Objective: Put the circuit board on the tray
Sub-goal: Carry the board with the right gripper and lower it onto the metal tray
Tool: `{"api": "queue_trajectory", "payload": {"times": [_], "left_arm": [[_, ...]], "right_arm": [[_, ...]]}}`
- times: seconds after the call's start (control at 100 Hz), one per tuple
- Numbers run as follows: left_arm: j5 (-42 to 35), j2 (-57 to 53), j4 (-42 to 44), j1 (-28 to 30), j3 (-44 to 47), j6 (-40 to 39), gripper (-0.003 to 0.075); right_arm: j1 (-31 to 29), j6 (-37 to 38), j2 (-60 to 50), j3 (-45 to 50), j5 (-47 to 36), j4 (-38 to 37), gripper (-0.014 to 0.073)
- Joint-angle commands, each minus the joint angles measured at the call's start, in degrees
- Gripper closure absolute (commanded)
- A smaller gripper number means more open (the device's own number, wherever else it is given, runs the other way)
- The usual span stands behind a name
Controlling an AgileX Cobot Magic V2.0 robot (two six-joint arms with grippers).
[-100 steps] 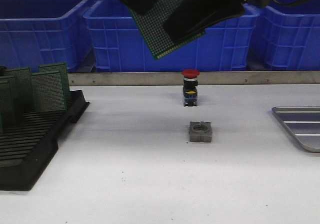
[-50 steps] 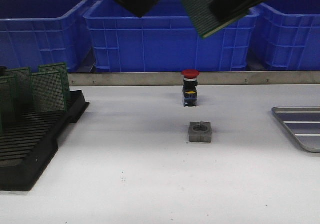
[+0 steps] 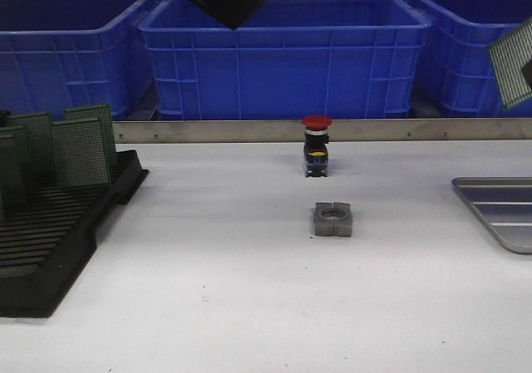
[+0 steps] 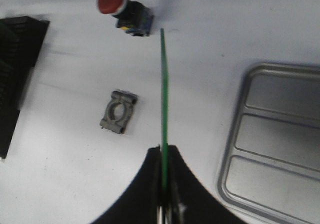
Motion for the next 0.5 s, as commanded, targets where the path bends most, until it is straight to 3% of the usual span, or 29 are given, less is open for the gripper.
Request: {"api": "queue_trajectory", "payload": {"times": [0.0,0.49], "left_arm": [[2.13,-2.65,-3.79,-0.47,-1.54,-0.53,0.0229],[2.13,-2.65,-3.79,-0.47,-1.54,-0.53,0.0229]], "right_arm": [[-1.91,1.83,1.56,-1.71,0.12,2.35,0.0660],[-2.58,2.99,15.26,-1.71,-2.44,2.41,0.0658]]}}
